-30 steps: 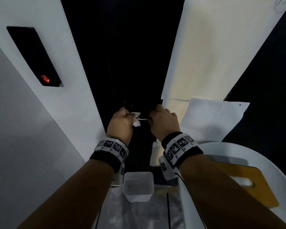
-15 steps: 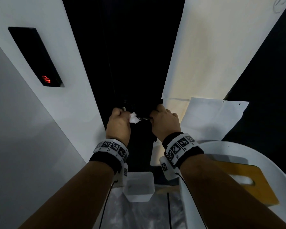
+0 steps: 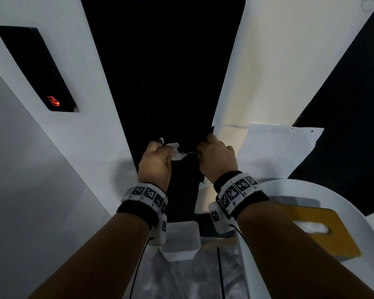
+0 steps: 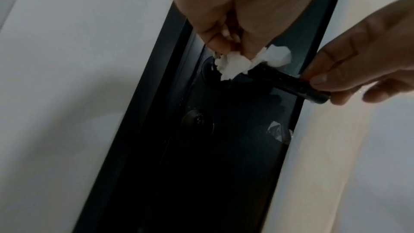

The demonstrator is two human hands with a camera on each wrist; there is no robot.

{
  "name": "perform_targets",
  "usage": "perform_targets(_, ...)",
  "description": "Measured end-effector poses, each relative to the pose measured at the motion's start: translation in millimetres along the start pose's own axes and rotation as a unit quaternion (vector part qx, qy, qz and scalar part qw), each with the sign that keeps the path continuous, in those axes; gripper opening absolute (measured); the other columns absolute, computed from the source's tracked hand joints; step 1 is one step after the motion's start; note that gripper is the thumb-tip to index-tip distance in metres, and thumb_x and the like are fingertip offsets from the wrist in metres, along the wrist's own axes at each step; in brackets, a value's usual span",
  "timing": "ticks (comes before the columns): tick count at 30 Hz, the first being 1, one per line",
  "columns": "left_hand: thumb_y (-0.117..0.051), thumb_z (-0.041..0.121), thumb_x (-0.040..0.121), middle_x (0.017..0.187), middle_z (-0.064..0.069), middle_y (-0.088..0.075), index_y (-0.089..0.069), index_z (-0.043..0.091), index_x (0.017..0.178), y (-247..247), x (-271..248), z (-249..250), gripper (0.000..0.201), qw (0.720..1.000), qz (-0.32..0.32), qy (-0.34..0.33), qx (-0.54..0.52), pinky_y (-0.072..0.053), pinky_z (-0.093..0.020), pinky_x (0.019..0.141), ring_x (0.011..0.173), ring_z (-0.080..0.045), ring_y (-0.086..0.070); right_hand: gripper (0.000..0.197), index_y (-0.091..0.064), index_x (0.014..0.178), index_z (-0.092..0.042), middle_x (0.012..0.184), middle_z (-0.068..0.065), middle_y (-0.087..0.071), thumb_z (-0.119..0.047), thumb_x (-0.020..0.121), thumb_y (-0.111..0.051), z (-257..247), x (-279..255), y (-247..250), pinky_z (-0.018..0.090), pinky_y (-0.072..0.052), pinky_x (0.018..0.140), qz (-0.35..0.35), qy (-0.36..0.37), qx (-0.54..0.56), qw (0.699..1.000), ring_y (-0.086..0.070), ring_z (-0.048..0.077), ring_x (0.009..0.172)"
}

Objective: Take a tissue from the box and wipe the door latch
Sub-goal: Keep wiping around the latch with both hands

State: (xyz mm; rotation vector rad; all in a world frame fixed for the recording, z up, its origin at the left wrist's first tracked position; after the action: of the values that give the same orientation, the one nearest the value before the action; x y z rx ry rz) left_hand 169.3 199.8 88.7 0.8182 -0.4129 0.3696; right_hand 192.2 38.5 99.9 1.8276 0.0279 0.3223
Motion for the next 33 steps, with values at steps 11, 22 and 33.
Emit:
perform_targets(11, -0.058, 0.025, 0.092, 0.106, -0.006, -0.062, -0.069, 0.013, 0.104, 12, -44, -18, 0.020, 0.985, 0.053, 0.148, -0.066, -0.030, -0.009, 0.080, 0.096, -0.018, -0.058, 0.024, -0.063, 0.104, -0.018, 0.110, 0.002, -0.048, -0.013, 0.085, -0.049, 0, -2, -2, 0.037, -0.035, 0.076, 0.016, -0.018, -0.005, 1.000, -0.057, 0.029, 0.093)
perform_targets(22, -0.054, 0.004, 0.088, 0.067, -0.005, -0.069, -0.062, 0.010, 0.066, -78, -73, -63, 0.024, 0.770, -0.065, 0.480, -0.415, -0.051, -0.037, 0.084, 0.076, -0.021, -0.063, 0.023, -0.062, 0.107, -0.017, 0.111, 0.003, -0.047, -0.015, 0.088, -0.049, 0, -3, -1, 0.035, -0.032, 0.076, 0.012, -0.017, 0.003, 1.000, -0.056, 0.030, 0.094)
perform_targets(33, -0.046, -0.006, 0.092, 0.084, -0.010, -0.069, -0.060, 0.008, 0.095, -83, -43, -45, 0.021, 0.598, 0.023, 0.446, -0.666, -0.061, -0.032, 0.062, 0.079, -0.022, -0.068, 0.022, -0.061, 0.107, -0.018, 0.111, 0.002, -0.046, -0.015, 0.088, -0.049, 2, -2, -2, 0.038, -0.036, 0.078, 0.009, -0.020, 0.015, 1.000, -0.057, 0.029, 0.093)
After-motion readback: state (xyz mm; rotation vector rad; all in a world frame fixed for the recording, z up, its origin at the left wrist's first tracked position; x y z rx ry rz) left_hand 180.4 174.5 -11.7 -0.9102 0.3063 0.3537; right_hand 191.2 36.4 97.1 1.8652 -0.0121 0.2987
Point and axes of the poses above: each hand's wrist, its own x-axis towards the middle knuckle, its own y-axis out of the back of the hand, z = x × y, the point moved 10 cm from there along x, towards the middle knuckle
